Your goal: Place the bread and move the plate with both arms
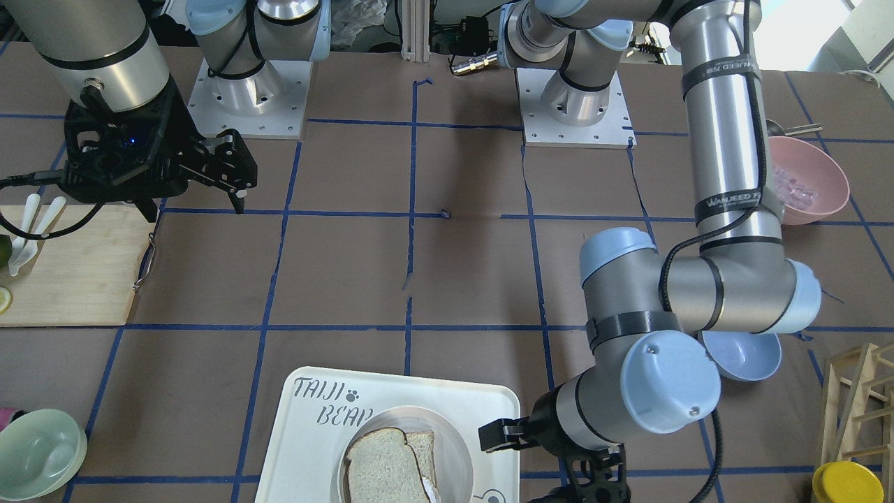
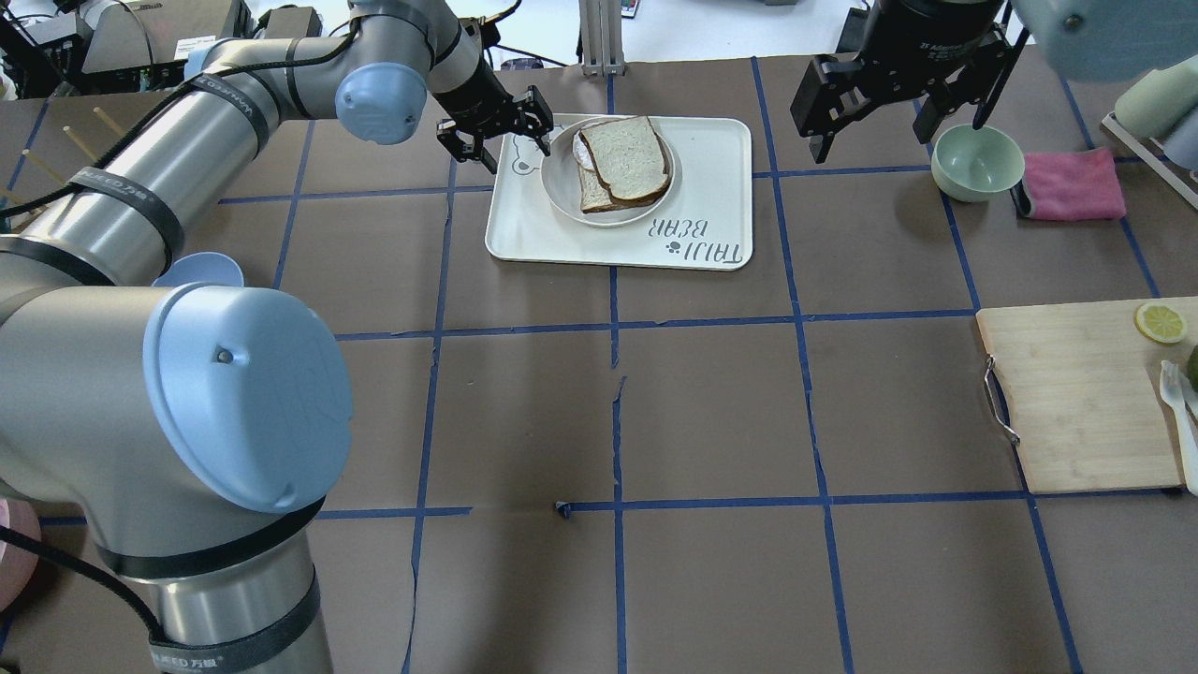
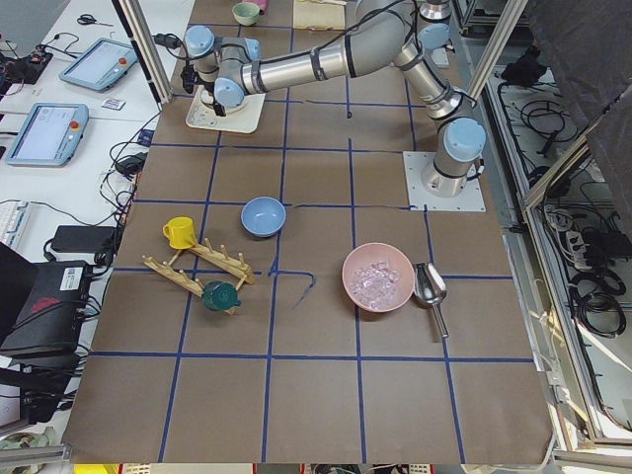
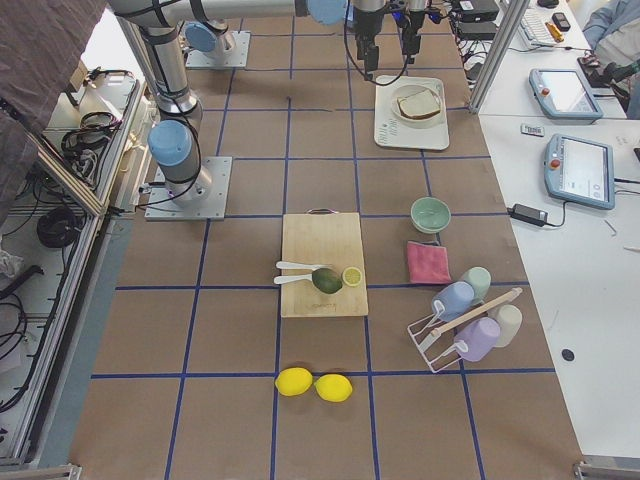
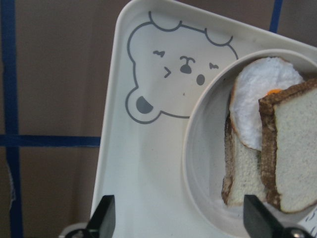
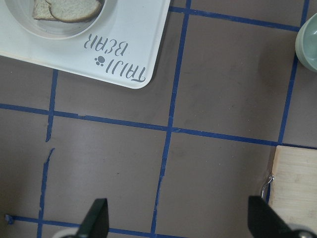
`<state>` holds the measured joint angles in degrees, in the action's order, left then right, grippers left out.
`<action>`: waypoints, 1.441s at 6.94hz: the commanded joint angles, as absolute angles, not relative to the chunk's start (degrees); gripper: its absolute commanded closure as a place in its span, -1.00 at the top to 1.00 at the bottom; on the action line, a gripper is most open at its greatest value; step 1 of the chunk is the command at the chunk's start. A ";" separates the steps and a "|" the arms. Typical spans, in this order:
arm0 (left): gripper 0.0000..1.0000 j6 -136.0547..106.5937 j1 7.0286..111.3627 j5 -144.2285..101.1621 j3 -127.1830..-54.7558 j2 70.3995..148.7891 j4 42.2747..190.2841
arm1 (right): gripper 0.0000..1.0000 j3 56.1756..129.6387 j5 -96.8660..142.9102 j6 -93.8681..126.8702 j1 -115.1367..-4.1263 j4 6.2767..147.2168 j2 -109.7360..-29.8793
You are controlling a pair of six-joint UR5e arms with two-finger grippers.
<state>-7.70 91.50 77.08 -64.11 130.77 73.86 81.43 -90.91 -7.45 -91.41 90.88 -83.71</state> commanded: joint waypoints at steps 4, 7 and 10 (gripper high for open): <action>1.00 -6.33 87.72 85.25 -73.17 109.12 92.36 | 1.00 81.39 -91.32 -7.56 -91.23 90.97 -83.67; 1.00 -6.33 85.26 86.04 -85.23 97.94 92.28 | 1.00 81.39 -91.49 -7.65 -91.14 90.88 -83.67; 1.00 -5.81 85.25 86.13 -91.82 91.86 92.55 | 1.00 81.39 -91.41 -7.56 -91.32 90.97 -83.67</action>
